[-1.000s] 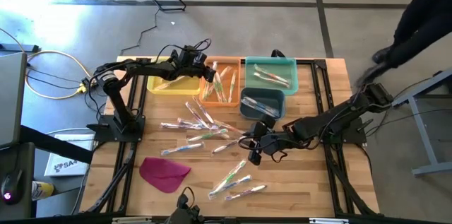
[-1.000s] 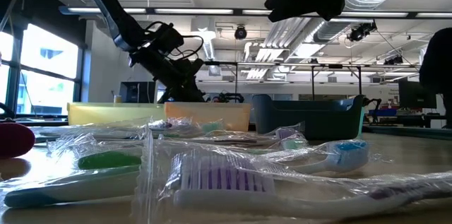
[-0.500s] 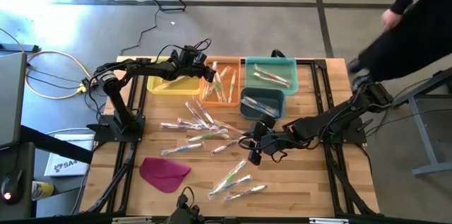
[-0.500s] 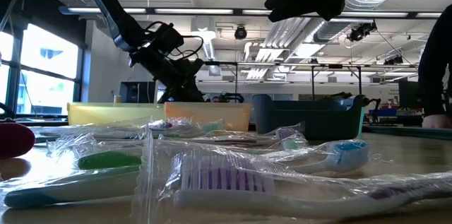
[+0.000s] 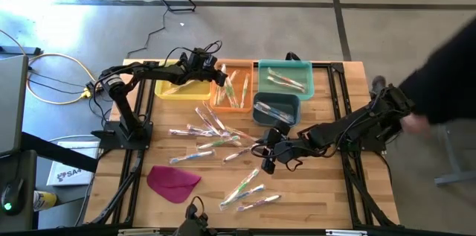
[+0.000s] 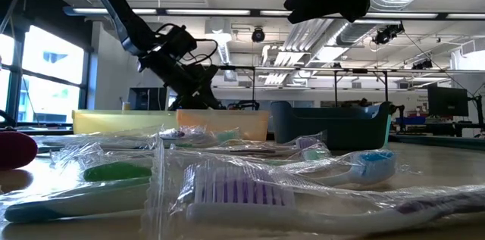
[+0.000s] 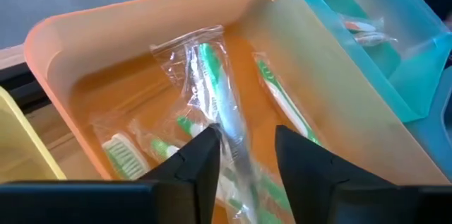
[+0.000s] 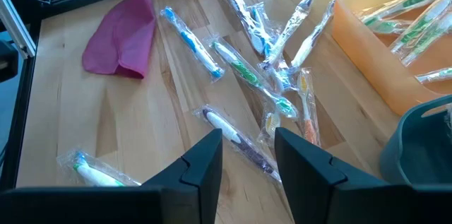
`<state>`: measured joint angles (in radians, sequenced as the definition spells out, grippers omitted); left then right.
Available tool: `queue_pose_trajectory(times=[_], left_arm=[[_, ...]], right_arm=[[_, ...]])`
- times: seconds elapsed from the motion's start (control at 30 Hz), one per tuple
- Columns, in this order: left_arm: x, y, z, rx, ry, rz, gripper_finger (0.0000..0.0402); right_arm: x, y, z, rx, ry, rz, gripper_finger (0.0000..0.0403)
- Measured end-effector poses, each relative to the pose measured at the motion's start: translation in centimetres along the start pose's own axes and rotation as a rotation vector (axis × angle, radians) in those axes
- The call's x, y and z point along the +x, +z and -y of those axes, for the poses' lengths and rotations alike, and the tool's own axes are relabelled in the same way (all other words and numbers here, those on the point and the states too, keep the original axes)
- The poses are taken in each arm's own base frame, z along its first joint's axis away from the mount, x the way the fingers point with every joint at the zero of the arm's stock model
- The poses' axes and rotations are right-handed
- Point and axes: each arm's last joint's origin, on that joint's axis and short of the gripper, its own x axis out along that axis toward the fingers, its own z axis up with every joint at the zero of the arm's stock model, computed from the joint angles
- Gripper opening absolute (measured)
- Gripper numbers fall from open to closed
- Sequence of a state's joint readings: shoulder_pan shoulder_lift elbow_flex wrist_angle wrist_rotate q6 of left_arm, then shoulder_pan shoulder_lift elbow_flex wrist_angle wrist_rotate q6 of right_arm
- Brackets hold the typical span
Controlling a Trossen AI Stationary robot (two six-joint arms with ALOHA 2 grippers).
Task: Pick & Place Toothbrushes
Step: Put the green toothbrush into the orange bin, then put the blue toothbrush into the dark blue bin
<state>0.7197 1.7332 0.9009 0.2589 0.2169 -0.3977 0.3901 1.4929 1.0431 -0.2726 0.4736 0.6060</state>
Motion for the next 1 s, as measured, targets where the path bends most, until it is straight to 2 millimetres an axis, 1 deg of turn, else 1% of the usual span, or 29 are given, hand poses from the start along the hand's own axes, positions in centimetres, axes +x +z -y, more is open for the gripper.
queue_pose_trajectory(times=[0.1,0.6,0.83,1.0], left_arm=[[0.0,0.1,0.0,0.002,-0.004,0.009,0.0139],[0.0,0.2,0.3,0.041,-0.055,0.011,0.0141],[-0.2,0.2,1.7,0.07,-0.085,0.022,0.0141],[-1.5,1.0,3.1,0.126,-0.113,0.062,0.0141]], right_arm=[[0.0,0.0,0.0,0.0,0.0,0.0,0.0123],[0.0,0.0,0.0,0.0,0.0,0.0,0.0123],[0.0,0.0,0.0,0.0,0.0,0.0,0.0123],[0.0,0.0,0.0,0.0,0.0,0.0,0.0123]])
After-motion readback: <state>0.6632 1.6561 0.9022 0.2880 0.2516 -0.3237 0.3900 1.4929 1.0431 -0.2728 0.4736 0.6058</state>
